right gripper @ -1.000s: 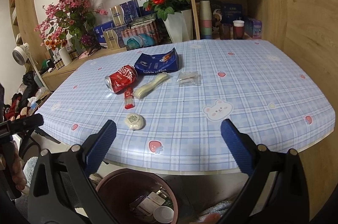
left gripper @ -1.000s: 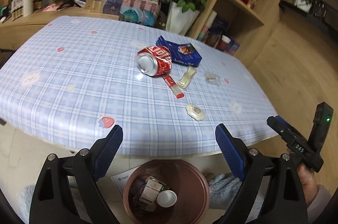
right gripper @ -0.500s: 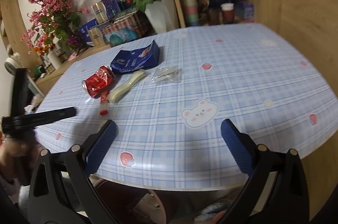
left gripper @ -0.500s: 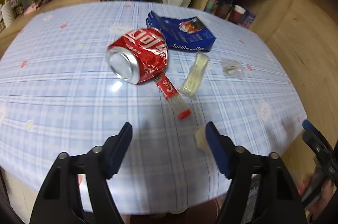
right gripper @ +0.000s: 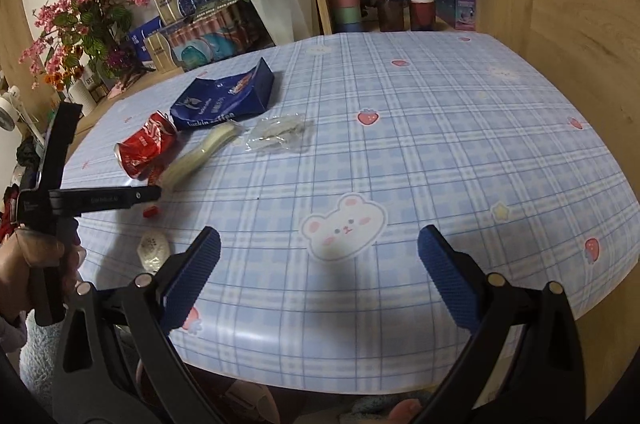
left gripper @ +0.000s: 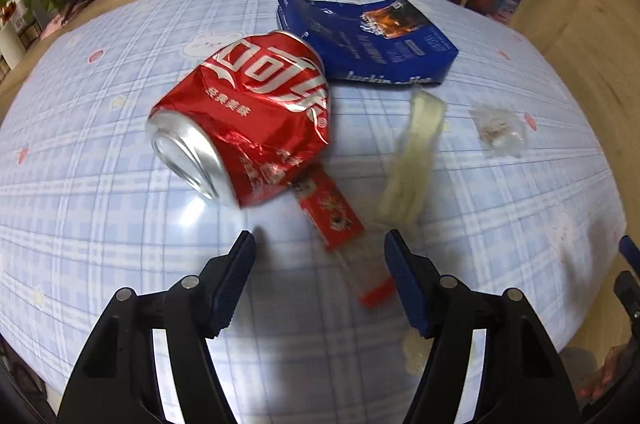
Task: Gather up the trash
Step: 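Reach the left gripper to the red lighter and grasp it, then grasp the clear bag of screws with the right gripper while the left holds the lighter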
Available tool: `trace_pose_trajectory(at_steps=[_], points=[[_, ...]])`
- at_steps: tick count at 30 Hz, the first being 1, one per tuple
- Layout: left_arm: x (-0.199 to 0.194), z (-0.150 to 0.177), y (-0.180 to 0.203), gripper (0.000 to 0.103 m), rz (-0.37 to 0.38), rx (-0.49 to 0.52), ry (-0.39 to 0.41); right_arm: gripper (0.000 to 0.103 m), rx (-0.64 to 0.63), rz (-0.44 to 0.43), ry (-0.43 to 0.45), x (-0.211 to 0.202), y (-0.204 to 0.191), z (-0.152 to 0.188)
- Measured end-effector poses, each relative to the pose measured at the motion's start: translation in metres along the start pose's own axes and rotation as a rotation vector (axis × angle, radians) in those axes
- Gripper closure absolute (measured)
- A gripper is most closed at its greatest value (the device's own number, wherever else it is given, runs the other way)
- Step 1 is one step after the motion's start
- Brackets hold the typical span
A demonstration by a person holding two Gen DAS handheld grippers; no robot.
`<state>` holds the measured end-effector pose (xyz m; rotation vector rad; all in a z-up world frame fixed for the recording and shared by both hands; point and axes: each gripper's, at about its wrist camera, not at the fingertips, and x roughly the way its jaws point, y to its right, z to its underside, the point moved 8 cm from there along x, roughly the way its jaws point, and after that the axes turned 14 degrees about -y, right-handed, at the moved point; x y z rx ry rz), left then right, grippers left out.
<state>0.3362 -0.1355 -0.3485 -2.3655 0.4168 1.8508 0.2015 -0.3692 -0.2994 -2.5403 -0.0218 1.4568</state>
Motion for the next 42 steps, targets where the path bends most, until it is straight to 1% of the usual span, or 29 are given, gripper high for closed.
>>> trace_pose_trajectory(at_steps=[5,8,9,10,11,12,13,17,19,22,25,27,28,29,34,36,39,40,42], points=[[0.002,-0.012,0.000,0.038,-0.011,-0.019,0.007,0.006,-0.010,0.017,-0.005,0.008,-0.003,-0.006],[0.005,-0.016,0.005,0.038,-0.070,0.021,0.011,0.006,-0.022,0.027,-0.001,0.013,-0.007,-0.013],[0.006,-0.015,0.005,0.041,-0.083,0.028,0.016,0.006,-0.029,0.031,0.000,0.014,-0.009,-0.015],[0.005,-0.014,0.005,0.051,-0.081,0.038,0.028,0.006,-0.037,0.035,0.002,0.016,-0.012,-0.018],[0.003,-0.012,0.005,0.058,-0.075,0.046,0.038,0.006,-0.044,0.036,0.002,0.018,-0.014,-0.020],[0.001,-0.011,0.005,0.077,-0.068,0.055,0.045,0.006,-0.051,0.036,-0.001,0.020,-0.016,-0.022],[-0.001,-0.008,0.004,0.080,-0.058,0.060,0.043,0.006,-0.059,0.035,-0.005,0.022,-0.019,-0.024],[-0.007,0.007,-0.010,0.080,0.033,0.021,0.048,0.006,-0.099,0.013,-0.048,0.039,-0.031,-0.041],[-0.010,0.015,-0.016,0.080,0.070,-0.010,0.048,0.006,-0.114,0.024,-0.084,0.050,-0.035,-0.051],[-0.019,0.029,-0.025,0.080,0.135,-0.058,0.059,0.006,-0.129,0.026,-0.170,0.076,-0.040,-0.068],[-0.031,0.041,-0.030,0.080,0.193,-0.093,0.075,0.006,-0.148,0.052,-0.195,0.096,-0.042,-0.082],[-0.040,0.048,-0.032,0.080,0.229,-0.113,0.091,0.009,-0.146,0.037,-0.228,0.112,-0.043,-0.092],[-0.045,0.052,-0.034,0.080,0.253,-0.122,0.101,0.017,-0.141,0.033,-0.240,0.118,-0.043,-0.094],[-0.050,0.055,-0.036,0.080,0.265,-0.131,0.110,0.020,-0.132,0.039,-0.259,0.126,-0.043,-0.098],[-0.068,0.068,-0.052,0.080,0.307,-0.179,0.144,0.020,-0.099,0.060,-0.255,0.140,-0.044,-0.111],[-0.074,0.071,-0.059,0.080,0.312,-0.192,0.156,0.025,-0.104,0.079,-0.248,0.142,-0.047,-0.114],[-0.082,0.076,-0.067,0.080,0.321,-0.205,0.175,0.037,-0.113,0.082,-0.242,0.141,-0.050,-0.116],[-0.085,0.077,-0.070,0.080,0.321,-0.206,0.181,0.045,-0.118,0.077,-0.242,0.140,-0.051,-0.115],[-0.091,0.081,-0.073,0.080,0.323,-0.206,0.192,0.052,-0.127,0.060,-0.242,0.136,-0.054,-0.113]])
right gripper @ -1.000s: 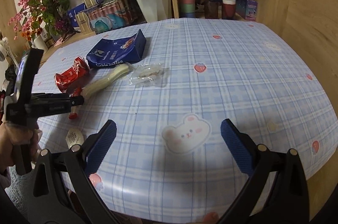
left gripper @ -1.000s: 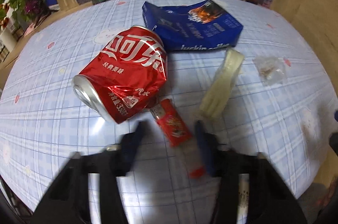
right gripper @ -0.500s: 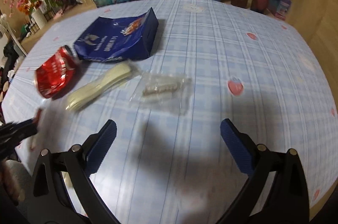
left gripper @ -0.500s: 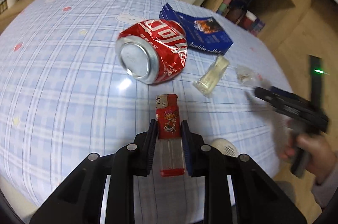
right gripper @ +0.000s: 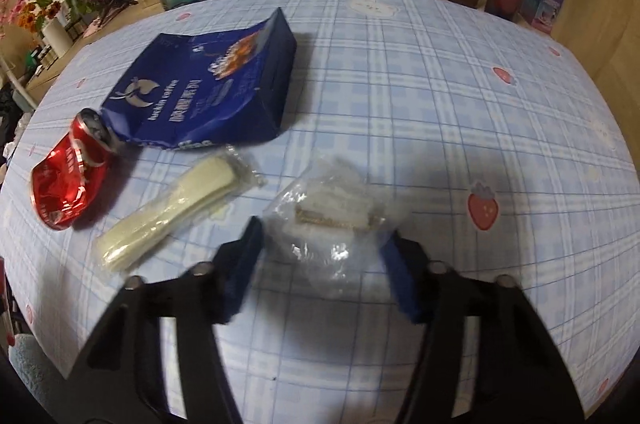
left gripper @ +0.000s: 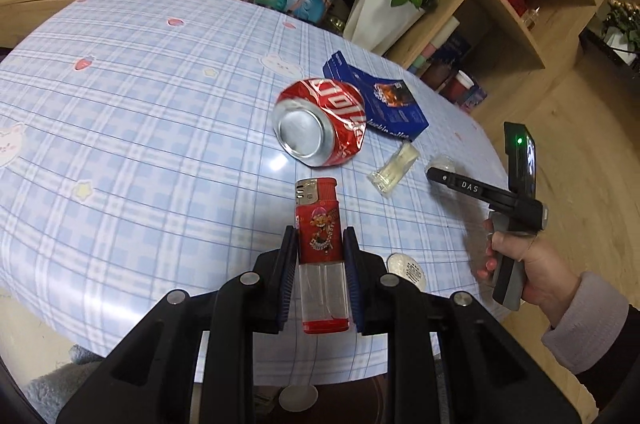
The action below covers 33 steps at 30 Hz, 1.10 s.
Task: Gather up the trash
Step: 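Grasp the clear bag of screws with the right gripper while the left holds the lighter, then carry the clear bag over the bin and open the right gripper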
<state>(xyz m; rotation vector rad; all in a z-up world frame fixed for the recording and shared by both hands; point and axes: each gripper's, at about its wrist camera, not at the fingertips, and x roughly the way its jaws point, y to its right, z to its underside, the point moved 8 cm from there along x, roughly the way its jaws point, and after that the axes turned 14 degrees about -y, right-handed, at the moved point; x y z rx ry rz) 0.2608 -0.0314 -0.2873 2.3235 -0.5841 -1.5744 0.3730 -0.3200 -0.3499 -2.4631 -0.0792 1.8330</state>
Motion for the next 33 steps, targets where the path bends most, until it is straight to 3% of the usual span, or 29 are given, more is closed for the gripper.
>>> trace_pose_trajectory(at_steps=[1,11,26,33], points=[[-0.003,0.001,0.000,0.080,0.000,0.000,0.004,0.059,-0.001,-0.002,0.009,-0.003,0.000,0.001],[-0.026,0.016,0.007,0.080,0.011,0.015,0.030,0.073,0.064,-0.098,0.105,-0.044,-0.001,0.029],[-0.063,0.044,0.030,0.080,0.024,0.050,0.062,0.074,0.012,-0.221,0.264,-0.131,-0.031,0.111],[-0.080,0.060,0.038,0.080,0.024,0.068,0.080,0.074,-0.051,-0.225,0.282,-0.155,-0.054,0.157]])
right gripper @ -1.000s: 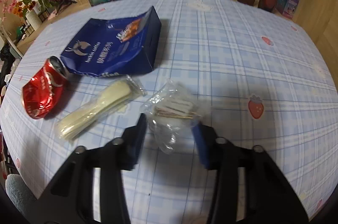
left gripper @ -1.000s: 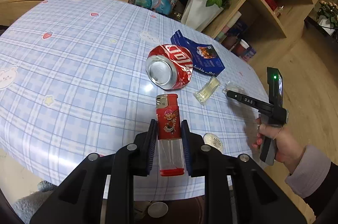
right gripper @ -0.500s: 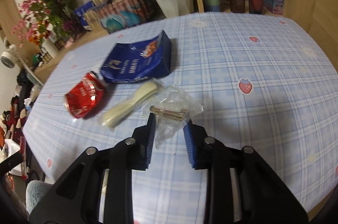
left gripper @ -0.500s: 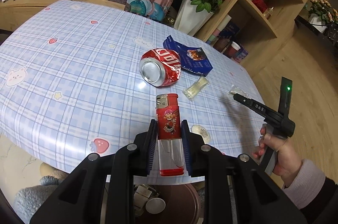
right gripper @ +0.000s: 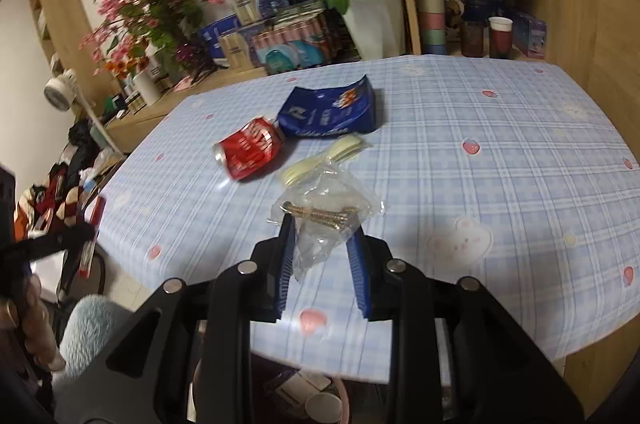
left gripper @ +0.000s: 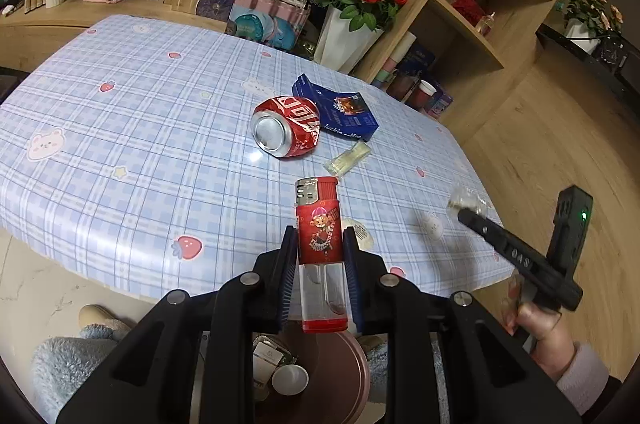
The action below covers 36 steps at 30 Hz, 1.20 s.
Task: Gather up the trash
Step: 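Carry the clear bag over the bin and open the right gripper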
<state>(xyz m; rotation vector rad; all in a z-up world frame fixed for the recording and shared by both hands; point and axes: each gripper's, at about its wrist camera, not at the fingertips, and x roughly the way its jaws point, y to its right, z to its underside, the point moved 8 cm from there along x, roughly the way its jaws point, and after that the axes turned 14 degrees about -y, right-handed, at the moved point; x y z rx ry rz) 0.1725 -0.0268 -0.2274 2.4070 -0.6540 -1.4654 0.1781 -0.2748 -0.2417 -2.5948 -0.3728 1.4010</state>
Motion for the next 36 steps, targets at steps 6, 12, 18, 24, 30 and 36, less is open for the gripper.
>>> trace_pose_trajectory(at_steps=[6,12,18,24,30,36], points=[[-0.013,0.012,0.000,0.080,-0.005,0.000,0.008,0.074,-0.090,-0.016,-0.012,-0.014,-0.029,0.027],[-0.020,0.023,0.002,0.080,-0.006,0.008,0.010,0.074,-0.146,-0.041,-0.050,-0.010,-0.055,0.051],[-0.030,0.032,0.007,0.080,-0.007,0.019,0.021,0.074,-0.190,-0.060,-0.065,-0.012,-0.075,0.067],[-0.041,0.044,0.008,0.080,-0.006,0.018,0.038,0.074,-0.222,-0.071,-0.061,-0.019,-0.089,0.079],[-0.046,0.056,0.008,0.080,-0.013,0.014,0.029,0.070,-0.273,-0.072,-0.063,-0.023,-0.105,0.091],[-0.054,0.056,0.007,0.080,-0.030,0.018,0.042,0.060,-0.325,-0.074,-0.023,-0.032,-0.118,0.095]])
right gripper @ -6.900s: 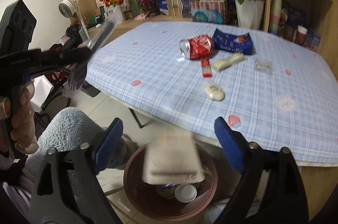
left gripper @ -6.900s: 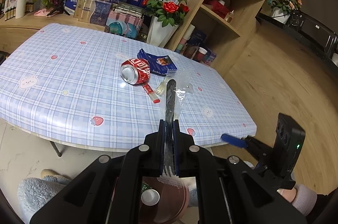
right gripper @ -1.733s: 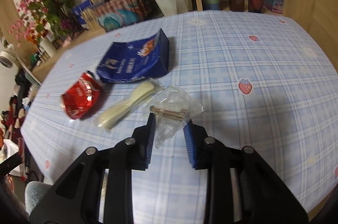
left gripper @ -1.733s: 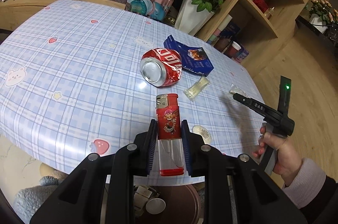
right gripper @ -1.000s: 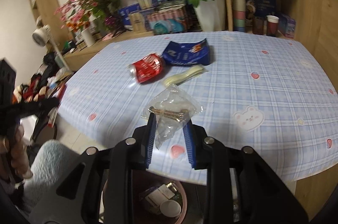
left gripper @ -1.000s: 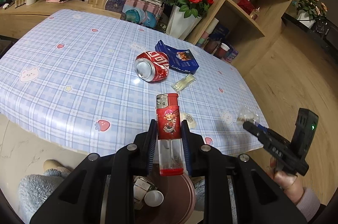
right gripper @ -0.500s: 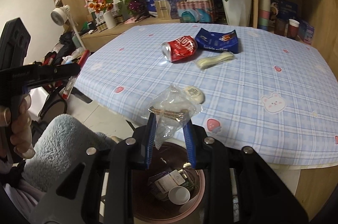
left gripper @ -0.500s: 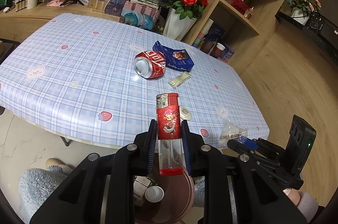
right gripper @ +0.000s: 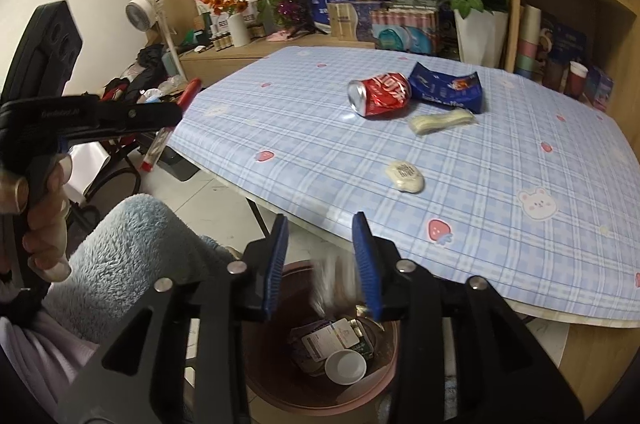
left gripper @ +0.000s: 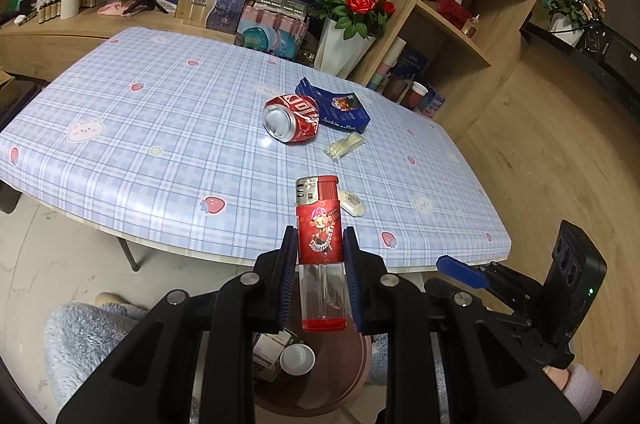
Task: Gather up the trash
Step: 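Carry the clear bag over the bin and open the right gripper, then lower the red lighter over the bin and open the left gripper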
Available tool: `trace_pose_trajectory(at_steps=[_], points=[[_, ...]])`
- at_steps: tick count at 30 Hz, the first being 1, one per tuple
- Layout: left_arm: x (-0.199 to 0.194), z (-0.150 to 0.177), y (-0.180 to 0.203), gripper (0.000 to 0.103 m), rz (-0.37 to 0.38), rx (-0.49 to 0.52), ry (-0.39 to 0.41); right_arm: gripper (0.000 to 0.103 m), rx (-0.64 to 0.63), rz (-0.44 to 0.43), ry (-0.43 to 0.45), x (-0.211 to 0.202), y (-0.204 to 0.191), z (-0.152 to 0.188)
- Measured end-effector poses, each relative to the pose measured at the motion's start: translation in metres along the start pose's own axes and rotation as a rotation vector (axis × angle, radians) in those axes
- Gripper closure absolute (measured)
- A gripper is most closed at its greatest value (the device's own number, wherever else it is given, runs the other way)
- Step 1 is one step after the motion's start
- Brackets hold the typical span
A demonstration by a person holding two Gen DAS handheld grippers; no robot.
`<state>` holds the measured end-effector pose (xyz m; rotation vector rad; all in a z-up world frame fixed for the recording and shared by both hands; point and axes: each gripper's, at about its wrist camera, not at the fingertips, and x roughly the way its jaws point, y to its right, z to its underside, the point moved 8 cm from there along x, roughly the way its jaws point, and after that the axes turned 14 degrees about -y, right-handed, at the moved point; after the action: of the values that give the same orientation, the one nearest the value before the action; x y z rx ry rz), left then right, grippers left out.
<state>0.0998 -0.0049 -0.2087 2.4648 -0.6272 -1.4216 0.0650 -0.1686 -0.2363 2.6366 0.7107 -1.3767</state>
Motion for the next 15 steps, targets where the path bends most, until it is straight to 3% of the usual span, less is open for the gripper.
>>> trace_pose_trajectory(at_steps=[2,3,5,15], points=[[0.001,0.002,-0.001,0.080,-0.008,0.002,-0.004,0.016,0.003,0.040,0.064,-0.011,0.001,-0.003],[0.003,0.003,0.000,0.080,-0.009,0.001,-0.010,0.009,0.008,0.057,0.095,-0.015,0.002,-0.004],[0.005,0.005,0.000,0.080,-0.009,0.002,-0.017,0.006,0.023,0.078,0.145,-0.025,0.005,-0.007],[0.018,0.009,0.015,0.080,0.019,0.044,-0.047,0.006,0.119,0.157,0.204,-0.034,0.037,-0.007]])
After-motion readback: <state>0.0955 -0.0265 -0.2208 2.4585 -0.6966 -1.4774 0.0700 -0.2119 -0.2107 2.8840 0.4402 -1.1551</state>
